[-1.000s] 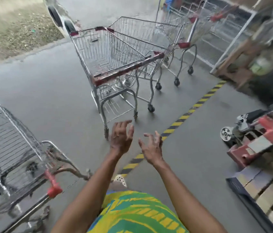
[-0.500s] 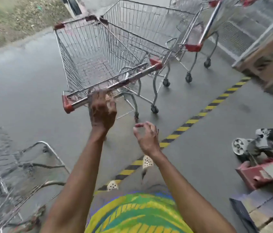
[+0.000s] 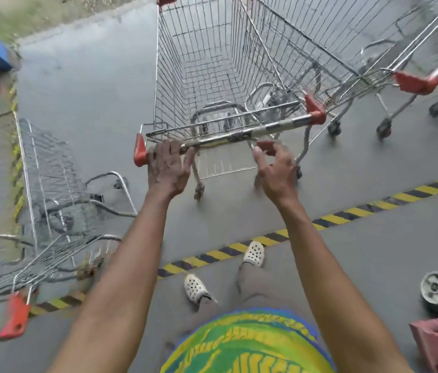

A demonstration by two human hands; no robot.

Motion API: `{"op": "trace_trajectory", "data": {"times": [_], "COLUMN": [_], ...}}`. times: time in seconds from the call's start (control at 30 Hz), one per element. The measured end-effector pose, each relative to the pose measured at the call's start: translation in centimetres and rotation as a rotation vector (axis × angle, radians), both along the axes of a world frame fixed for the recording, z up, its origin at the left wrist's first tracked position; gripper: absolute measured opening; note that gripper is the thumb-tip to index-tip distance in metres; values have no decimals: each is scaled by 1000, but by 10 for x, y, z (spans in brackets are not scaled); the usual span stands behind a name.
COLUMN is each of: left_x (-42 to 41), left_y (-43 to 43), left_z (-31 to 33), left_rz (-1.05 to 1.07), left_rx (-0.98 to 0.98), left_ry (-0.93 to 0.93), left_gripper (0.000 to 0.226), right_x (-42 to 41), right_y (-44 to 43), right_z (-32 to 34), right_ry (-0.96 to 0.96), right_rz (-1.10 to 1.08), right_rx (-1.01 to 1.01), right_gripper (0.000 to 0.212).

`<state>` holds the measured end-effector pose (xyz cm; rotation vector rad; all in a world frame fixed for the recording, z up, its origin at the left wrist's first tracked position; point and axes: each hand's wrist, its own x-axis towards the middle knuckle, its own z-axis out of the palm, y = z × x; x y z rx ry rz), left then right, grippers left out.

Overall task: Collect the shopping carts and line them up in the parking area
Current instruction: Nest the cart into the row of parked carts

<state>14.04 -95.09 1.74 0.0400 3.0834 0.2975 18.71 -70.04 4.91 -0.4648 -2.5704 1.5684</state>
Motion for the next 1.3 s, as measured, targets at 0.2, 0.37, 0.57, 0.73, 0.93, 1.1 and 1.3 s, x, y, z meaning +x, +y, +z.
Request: {"op": "trace_trajectory", "data": {"times": [0.2, 0.37, 0.57, 0.73, 0.93, 1.1, 1.3], "left_x": [58, 114, 197, 249, 254, 212, 115], "left_y": [-24, -60, -91, -129, -180, -202, -232], "left_z": [7, 11, 9, 2, -3, 1, 3], "left_rz": [-8, -37, -36, -9, 55, 59, 81], "left_rx": [2, 49, 23, 23, 2, 6, 35], "left_ry": [-6, 32, 29, 81, 87, 34, -180], "left_gripper": [49, 45, 46, 44, 35, 45, 59], "right_x": [15, 58, 100, 126, 118, 74, -11], "right_y": [-2, -22, -91, -154, -205, -228, -259], "right_z": [-2, -13, -26, -25, -20, -23, -18], "right_ry": [221, 253, 94, 14, -154, -172, -136], "right_rz": [98, 117, 234, 114, 233, 250, 212], "right_rx": [311, 581, 617, 767, 933, 946, 887], "right_gripper": [22, 21, 37, 41, 49, 58, 55]}}
